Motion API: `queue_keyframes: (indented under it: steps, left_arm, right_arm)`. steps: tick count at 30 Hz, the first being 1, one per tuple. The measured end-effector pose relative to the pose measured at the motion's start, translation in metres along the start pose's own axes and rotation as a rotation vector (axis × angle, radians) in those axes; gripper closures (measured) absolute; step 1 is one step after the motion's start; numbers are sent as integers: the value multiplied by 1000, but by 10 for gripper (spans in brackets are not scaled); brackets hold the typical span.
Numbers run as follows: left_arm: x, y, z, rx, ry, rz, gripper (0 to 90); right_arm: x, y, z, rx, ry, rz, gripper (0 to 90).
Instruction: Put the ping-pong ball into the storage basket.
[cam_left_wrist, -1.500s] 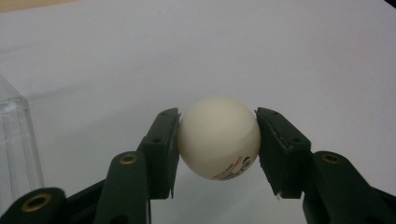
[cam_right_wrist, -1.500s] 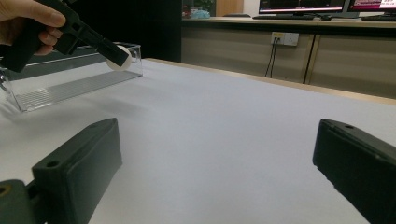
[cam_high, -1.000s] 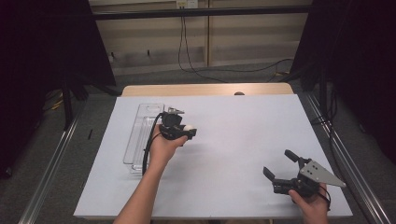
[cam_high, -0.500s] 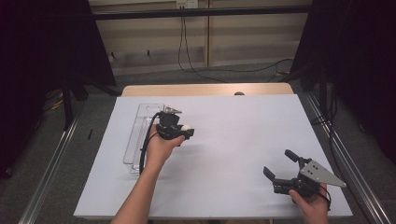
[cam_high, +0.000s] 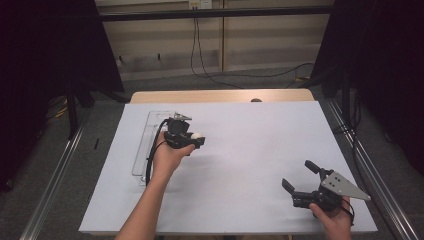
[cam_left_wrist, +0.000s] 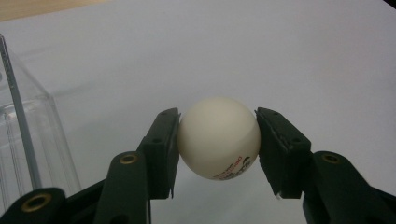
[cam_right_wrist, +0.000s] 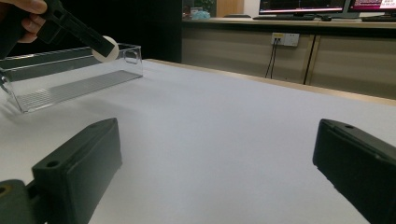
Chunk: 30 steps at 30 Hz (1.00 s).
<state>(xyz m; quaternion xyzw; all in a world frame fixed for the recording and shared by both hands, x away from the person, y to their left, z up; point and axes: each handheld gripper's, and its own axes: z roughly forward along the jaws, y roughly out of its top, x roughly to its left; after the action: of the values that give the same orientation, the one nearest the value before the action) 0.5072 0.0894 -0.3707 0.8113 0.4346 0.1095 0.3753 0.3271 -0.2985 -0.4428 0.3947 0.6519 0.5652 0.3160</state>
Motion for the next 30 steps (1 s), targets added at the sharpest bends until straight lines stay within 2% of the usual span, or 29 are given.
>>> queue_keyframes:
  steps: [2, 4, 6, 11, 12, 13, 15, 19, 21, 23, 30]
  left_arm:
    - [0, 0, 0, -20, -1, -30, 512]
    - [2, 0, -3, -1, -4, -11, 512]
    - [3, 1, -3, -4, 2, -9, 513]
    - [3, 1, -5, -18, -3, -39, 512]
    - [4, 1, -7, 2, -6, -16, 512]
    - [5, 1, -7, 3, -14, -20, 512]
    - [5, 2, -8, 2, -4, -10, 512]
    - [6, 3, -9, -4, -3, -16, 512]
    - [5, 3, -10, -11, -7, -31, 512]
    - [7, 4, -13, 10, -8, -5, 512]
    - [8, 5, -14, 8, -8, -11, 512]
  right_arm:
    - [0, 0, 0, -2, -2, -1, 8]
    - [0, 0, 0, 0, -6, 4, 8]
    - [0, 0, 0, 0, -7, 7, 8]
    - [0, 0, 0, 0, -8, 5, 8]
    - [0, 0, 0, 2, -4, 3, 8]
    - [0, 0, 0, 0, -1, 0, 8]
    - [0, 0, 0, -1, -3, -1, 8]
    - [0, 0, 0, 1, -5, 3, 8]
    - [0, 0, 0, 3, -3, 2, 8]
    - [0, 0, 0, 0, 1, -1, 8]
    - [0, 0, 0, 0, 1, -3, 8]
